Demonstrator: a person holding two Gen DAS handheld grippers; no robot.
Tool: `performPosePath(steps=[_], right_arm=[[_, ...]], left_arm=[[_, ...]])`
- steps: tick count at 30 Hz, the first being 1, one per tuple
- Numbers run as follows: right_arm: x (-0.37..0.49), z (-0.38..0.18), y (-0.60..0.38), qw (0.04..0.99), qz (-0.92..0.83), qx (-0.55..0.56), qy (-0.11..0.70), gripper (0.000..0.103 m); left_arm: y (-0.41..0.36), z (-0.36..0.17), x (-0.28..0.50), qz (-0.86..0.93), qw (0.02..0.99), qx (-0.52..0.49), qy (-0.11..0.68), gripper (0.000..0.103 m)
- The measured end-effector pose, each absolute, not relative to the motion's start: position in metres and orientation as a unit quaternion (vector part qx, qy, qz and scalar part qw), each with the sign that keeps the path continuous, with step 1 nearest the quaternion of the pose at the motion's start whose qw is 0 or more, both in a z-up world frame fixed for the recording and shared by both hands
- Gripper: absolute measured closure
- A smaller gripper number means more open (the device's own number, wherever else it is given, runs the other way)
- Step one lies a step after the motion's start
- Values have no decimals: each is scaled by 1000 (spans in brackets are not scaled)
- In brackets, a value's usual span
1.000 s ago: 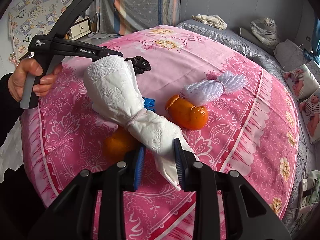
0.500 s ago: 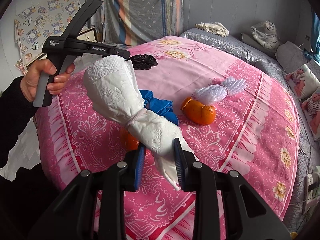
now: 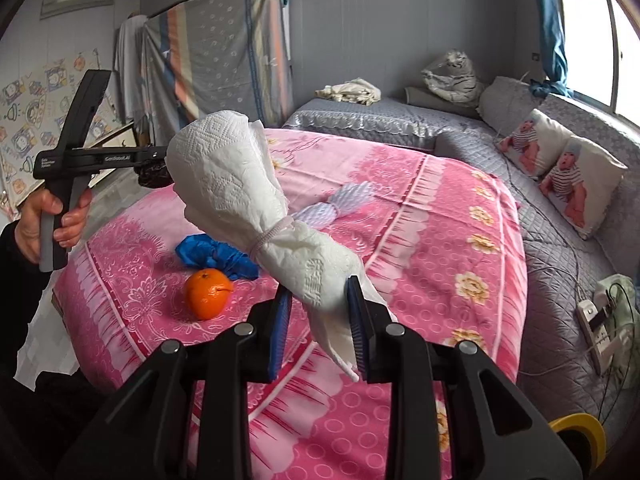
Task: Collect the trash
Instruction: 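Carry the white tissue bundle and black bag in both grippers over the bin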
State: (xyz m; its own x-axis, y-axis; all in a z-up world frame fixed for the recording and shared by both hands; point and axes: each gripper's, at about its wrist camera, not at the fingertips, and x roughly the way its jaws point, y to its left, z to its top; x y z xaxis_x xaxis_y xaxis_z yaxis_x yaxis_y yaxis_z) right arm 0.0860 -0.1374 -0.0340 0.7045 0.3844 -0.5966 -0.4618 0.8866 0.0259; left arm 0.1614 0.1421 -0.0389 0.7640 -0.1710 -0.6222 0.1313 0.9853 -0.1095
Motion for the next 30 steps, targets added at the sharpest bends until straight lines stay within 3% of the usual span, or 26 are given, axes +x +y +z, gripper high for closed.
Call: performPosePath(steps=[30], right_arm=[[18, -17, -355, 965, -34, 60, 254, 77]], left_arm=[[-97, -5, 151, -318, 899, 47, 297, 80]])
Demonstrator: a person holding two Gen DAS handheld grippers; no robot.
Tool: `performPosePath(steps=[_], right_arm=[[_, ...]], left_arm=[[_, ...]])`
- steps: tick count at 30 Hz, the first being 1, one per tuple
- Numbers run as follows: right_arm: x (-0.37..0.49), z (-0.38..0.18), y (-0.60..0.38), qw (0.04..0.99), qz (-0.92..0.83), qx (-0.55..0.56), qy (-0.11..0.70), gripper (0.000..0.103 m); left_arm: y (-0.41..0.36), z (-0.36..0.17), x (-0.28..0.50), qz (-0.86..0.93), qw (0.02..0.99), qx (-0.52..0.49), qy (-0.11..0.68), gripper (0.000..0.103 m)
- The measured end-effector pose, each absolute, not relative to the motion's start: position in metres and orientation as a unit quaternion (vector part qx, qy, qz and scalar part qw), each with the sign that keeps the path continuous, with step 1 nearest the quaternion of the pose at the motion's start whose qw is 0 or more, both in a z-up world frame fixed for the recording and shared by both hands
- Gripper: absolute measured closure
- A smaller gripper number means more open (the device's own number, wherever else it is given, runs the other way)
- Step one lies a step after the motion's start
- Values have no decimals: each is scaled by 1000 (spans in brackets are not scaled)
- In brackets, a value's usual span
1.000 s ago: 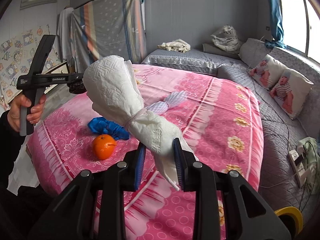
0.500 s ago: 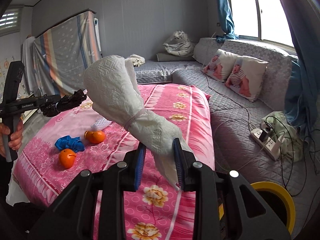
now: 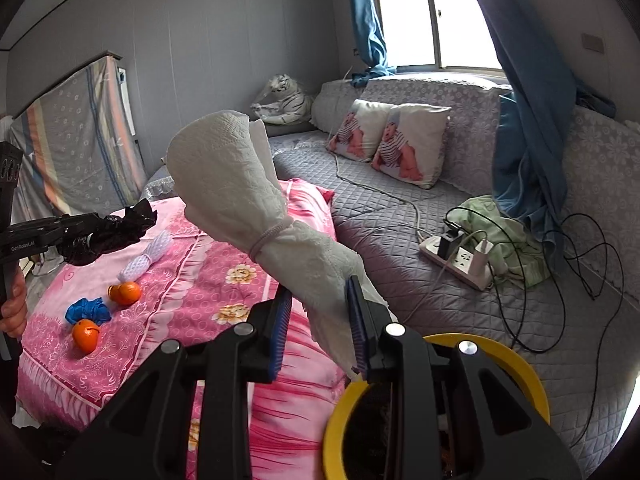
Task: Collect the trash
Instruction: 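Carry the white tissue bundle and black bag in both grippers over the bin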
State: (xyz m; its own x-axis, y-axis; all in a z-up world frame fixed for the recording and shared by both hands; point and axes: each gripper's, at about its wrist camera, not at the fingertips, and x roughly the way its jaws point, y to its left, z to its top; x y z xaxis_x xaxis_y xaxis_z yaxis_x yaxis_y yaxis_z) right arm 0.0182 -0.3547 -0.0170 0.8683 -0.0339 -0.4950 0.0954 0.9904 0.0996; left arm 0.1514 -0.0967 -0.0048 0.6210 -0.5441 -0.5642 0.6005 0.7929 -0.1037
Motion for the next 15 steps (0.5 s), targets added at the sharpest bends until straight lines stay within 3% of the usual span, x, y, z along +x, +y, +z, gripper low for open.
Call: performPosePath(steps=[15], right_arm=[[-28, -26, -414, 956, -154, 95, 232, 77]], left_arm=[[-191, -6, 116, -406, 866, 80, 280, 80]])
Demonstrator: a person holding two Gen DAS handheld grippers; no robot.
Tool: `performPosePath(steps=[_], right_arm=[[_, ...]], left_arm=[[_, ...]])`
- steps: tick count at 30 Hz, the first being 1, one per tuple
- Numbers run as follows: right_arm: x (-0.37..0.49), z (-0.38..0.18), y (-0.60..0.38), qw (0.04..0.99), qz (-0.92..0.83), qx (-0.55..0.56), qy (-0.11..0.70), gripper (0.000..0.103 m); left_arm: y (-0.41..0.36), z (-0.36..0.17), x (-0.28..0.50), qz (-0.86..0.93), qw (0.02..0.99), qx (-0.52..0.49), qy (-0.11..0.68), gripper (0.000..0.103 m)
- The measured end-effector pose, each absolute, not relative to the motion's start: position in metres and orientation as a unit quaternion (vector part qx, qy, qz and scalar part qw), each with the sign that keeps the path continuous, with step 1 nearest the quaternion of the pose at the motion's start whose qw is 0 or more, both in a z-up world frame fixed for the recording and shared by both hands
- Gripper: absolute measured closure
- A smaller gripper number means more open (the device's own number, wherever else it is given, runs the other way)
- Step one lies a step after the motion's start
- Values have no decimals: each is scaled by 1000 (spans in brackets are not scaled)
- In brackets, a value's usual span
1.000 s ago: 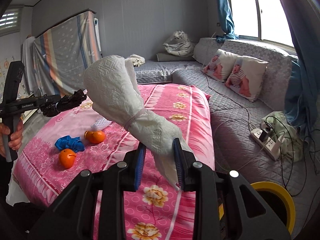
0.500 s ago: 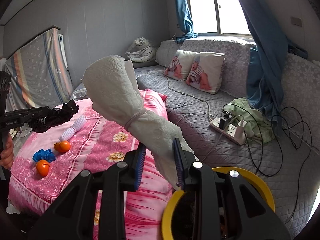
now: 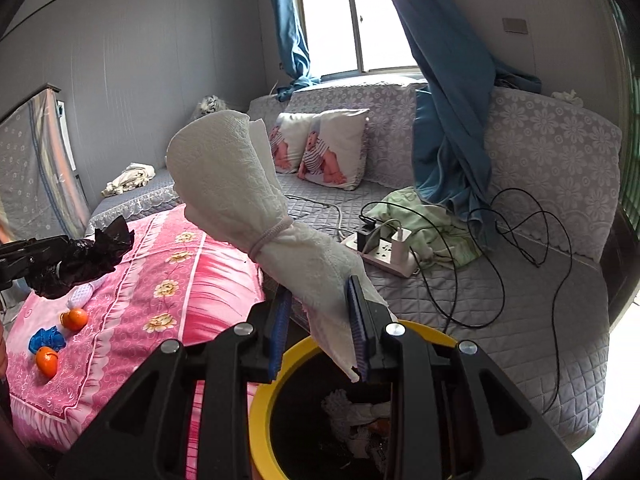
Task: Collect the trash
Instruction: 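Carry the white tissue bundle and black bag in both grippers over the bin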
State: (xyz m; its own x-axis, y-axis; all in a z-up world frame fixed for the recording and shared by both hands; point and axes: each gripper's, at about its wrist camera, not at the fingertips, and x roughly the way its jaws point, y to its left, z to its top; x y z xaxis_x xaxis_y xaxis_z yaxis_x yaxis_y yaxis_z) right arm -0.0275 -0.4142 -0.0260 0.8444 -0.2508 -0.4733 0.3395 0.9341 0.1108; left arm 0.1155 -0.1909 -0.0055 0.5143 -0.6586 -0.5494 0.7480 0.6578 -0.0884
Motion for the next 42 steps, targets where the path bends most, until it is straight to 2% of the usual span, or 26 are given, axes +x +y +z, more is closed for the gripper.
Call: performPosePath(steps=[19, 30, 42], right_arm=[[-52, -59, -461, 924, -252, 123, 259, 76], [-56, -80, -476, 911, -265, 144, 279, 76], [-53, -104, -496, 888, -285, 181, 312, 75]], left_arm=[[-292, -23, 85, -479, 821, 141, 278, 80], [-325, -40, 78, -500, 800, 163, 287, 80], [-364, -85, 89, -501, 779, 174, 334, 79]])
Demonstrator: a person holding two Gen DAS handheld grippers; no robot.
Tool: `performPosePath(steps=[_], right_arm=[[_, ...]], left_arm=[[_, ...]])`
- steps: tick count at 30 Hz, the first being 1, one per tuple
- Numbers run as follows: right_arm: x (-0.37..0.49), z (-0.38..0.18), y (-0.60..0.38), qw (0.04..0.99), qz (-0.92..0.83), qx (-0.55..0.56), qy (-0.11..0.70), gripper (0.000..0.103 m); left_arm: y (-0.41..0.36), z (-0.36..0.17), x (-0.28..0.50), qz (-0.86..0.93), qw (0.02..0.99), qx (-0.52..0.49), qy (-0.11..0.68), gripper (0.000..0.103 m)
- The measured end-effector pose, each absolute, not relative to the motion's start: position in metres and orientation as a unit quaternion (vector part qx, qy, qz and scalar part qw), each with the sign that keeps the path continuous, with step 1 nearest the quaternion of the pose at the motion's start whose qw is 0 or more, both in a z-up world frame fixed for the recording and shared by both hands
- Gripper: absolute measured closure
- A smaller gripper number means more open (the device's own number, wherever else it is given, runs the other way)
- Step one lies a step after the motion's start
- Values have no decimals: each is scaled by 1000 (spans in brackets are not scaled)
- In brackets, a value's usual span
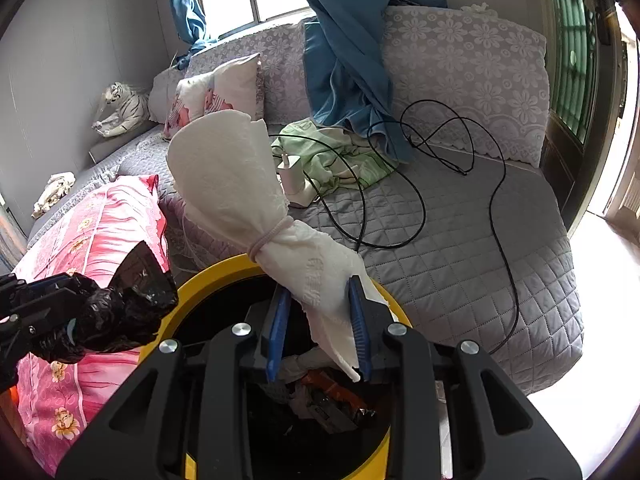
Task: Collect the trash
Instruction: 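Carry the white tissue bundle and black bag in both grippers over the bin, then open both grippers to drop the tissue bundle and black bag into the bin, then move both open tools back over the trash on the bed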
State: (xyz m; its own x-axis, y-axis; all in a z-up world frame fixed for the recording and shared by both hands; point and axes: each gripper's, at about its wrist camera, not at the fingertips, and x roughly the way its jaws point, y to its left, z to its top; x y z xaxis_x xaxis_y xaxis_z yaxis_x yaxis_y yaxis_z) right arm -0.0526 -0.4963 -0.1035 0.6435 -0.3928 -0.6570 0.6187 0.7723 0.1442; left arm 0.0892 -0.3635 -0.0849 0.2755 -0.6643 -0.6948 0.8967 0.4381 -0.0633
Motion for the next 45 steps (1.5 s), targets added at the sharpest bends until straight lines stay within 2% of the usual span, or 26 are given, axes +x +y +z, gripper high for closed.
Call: performPosePath(steps=[3, 5, 8, 10, 11, 21, 26, 29, 34, 45], right_arm=[[-52, -109, -502, 883, -287, 189, 319, 73], [-52, -112, -504, 881, -286, 193, 324, 73], [-51, -116, -506, 880, -281, 197, 328, 69], [-52, -117, -508, 880, -279, 202, 328, 60], [-52, -117, -509, 880, -279, 203, 327, 60], [-54, -106, -505, 888, -269, 208, 311, 54], [-46, -94, -492, 901, -234, 207, 302, 45], [-31, -89, -476, 909, -200, 204, 303, 40], [3, -79, -438, 923, -130, 185, 311, 32], [85, -68, -326, 924, 28, 142, 353, 31]], left_arm=[[-370, -94, 93, -498, 778, 174, 343, 79], [-371, -97, 95, -499, 775, 168, 350, 73], [-370, -99, 97, -495, 779, 161, 350, 55], [-366, -99, 99, -488, 785, 154, 348, 31], [-364, -99, 101, -485, 788, 149, 349, 29], [-324, -89, 134, -440, 816, 114, 358, 20], [-281, -79, 148, -404, 841, 107, 344, 16], [-245, -73, 156, -375, 859, 103, 334, 9], [-171, -68, 168, -314, 886, 101, 326, 8], [20, -73, 186, -158, 929, 37, 332, 8]])
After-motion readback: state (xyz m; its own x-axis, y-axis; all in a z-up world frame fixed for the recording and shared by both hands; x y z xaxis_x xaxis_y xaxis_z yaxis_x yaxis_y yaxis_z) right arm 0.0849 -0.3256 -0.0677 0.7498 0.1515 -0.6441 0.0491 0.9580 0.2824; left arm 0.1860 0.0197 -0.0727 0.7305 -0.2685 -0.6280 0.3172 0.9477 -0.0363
